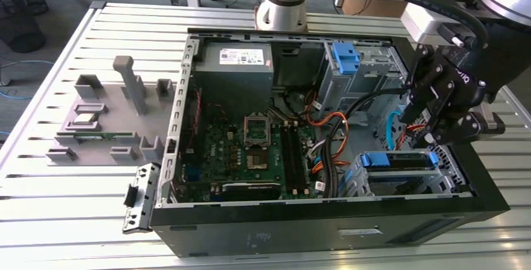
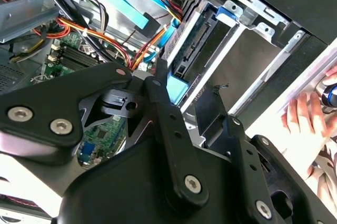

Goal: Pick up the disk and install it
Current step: 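Insert the first disk wire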

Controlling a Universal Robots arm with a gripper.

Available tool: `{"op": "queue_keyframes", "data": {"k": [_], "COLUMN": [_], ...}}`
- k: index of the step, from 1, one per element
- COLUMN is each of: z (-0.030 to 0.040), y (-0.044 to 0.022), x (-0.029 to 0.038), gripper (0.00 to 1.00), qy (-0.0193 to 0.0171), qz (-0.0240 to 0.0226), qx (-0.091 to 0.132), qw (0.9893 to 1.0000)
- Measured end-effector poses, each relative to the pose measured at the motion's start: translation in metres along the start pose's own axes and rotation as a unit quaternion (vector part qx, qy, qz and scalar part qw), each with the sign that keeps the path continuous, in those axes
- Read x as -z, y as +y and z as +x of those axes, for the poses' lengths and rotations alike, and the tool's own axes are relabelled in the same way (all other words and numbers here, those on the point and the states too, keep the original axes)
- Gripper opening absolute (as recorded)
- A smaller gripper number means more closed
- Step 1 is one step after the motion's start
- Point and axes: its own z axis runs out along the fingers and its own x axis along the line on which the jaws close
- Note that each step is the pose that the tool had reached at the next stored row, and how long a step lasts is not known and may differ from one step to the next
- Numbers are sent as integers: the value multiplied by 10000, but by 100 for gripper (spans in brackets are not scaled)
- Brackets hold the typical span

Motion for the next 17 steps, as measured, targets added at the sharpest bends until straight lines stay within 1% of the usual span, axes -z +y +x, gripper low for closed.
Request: {"op": "queue_keyframes", "data": {"k": [7, 17], "z": [-63, -131], "y": [-7, -39], "x": [-6, -15], "gripper": [48, 48], "qy": [-4, -13], "qz": [0, 0], "qx": [0, 1], "qw": [10000, 10000]}}
